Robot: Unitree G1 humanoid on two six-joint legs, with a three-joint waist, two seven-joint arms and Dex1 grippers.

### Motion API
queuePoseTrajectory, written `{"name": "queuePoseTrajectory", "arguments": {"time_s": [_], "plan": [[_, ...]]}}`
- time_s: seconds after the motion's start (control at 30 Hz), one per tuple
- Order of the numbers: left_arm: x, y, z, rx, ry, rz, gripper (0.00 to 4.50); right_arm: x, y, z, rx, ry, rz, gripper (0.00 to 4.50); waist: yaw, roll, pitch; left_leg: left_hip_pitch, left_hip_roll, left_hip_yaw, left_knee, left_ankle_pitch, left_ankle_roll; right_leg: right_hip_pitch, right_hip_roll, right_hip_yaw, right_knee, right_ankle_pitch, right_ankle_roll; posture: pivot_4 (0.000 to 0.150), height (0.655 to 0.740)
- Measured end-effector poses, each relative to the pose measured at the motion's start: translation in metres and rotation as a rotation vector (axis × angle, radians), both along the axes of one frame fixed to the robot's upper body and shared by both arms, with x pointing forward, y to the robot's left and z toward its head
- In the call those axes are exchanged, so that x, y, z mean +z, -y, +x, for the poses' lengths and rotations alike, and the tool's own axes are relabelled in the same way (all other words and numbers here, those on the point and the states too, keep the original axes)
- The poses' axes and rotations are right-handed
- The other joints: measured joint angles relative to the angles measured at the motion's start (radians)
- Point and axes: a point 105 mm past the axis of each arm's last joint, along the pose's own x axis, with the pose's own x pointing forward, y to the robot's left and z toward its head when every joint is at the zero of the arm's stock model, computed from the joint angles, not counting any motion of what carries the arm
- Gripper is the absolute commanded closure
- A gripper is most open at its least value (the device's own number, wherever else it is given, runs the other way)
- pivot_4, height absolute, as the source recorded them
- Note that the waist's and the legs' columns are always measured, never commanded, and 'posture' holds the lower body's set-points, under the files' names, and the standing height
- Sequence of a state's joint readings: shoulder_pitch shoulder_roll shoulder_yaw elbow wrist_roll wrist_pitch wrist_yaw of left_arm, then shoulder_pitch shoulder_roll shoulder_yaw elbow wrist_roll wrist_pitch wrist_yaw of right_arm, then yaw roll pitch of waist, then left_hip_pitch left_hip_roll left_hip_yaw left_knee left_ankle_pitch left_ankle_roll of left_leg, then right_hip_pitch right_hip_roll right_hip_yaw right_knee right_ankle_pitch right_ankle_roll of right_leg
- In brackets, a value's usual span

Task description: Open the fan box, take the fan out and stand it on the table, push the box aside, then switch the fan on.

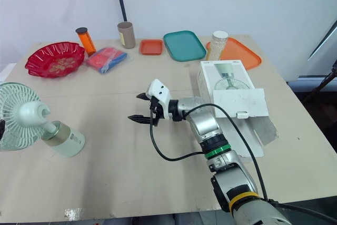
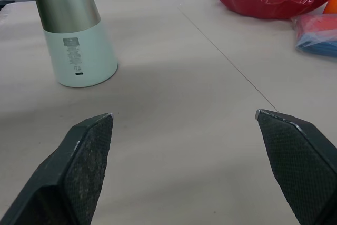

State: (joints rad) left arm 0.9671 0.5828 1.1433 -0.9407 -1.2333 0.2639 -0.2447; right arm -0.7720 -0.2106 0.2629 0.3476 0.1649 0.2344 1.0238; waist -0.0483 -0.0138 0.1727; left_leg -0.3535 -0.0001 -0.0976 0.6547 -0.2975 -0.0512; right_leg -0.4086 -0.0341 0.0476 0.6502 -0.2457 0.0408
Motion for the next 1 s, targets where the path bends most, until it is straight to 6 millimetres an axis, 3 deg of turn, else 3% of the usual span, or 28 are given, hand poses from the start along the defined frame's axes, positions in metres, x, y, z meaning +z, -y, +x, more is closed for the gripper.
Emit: {"name": "queuePoseTrajectory", "arguments": {"time_s": [0.13,0.43,0.9,0.97,1.0], "plan": [[-0.006,-0.008,-0.001,0.035,-0.013,-0.004,0.00,-0.001,-0.001,-0.002,0.004,-0.003,0.004,0.06,0.000,0.000,0.000,0.000,0.000,0.000,0.000,0.000,0.000,0.000,0.000,0.000,0.000,0.000,0.000,0.150,0.7400],[-0.030,-0.006,0.004,0.008,-0.066,-0.046,0.00,0.000,-0.001,-0.003,0.004,-0.001,0.004,0.06,0.000,0.000,0.000,0.000,0.000,0.000,0.000,0.000,0.000,0.000,0.000,0.000,0.000,0.000,0.000,0.150,0.7400],[-0.044,-0.010,0.021,0.019,-0.051,-0.090,0.00,0.002,0.002,-0.003,-0.003,0.011,-0.002,0.06,0.000,-0.001,0.000,0.000,0.000,0.000,0.000,0.000,0.000,0.000,0.000,0.000,0.000,0.000,0.000,0.150,0.7400],[-0.044,-0.010,0.024,0.016,-0.042,-0.094,0.54,0.001,0.002,-0.003,-0.006,0.008,-0.003,0.00,0.000,-0.001,0.000,0.000,0.000,0.000,0.000,0.000,0.000,0.000,0.000,0.000,0.000,0.000,0.000,0.150,0.7400],[-0.045,-0.009,0.026,0.013,-0.041,-0.097,0.58,0.001,0.002,-0.003,-0.006,0.009,-0.004,0.00,0.000,-0.001,0.000,0.000,0.000,0.000,0.000,0.000,0.000,0.000,0.000,0.000,0.000,0.000,0.000,0.150,0.7400]]}}
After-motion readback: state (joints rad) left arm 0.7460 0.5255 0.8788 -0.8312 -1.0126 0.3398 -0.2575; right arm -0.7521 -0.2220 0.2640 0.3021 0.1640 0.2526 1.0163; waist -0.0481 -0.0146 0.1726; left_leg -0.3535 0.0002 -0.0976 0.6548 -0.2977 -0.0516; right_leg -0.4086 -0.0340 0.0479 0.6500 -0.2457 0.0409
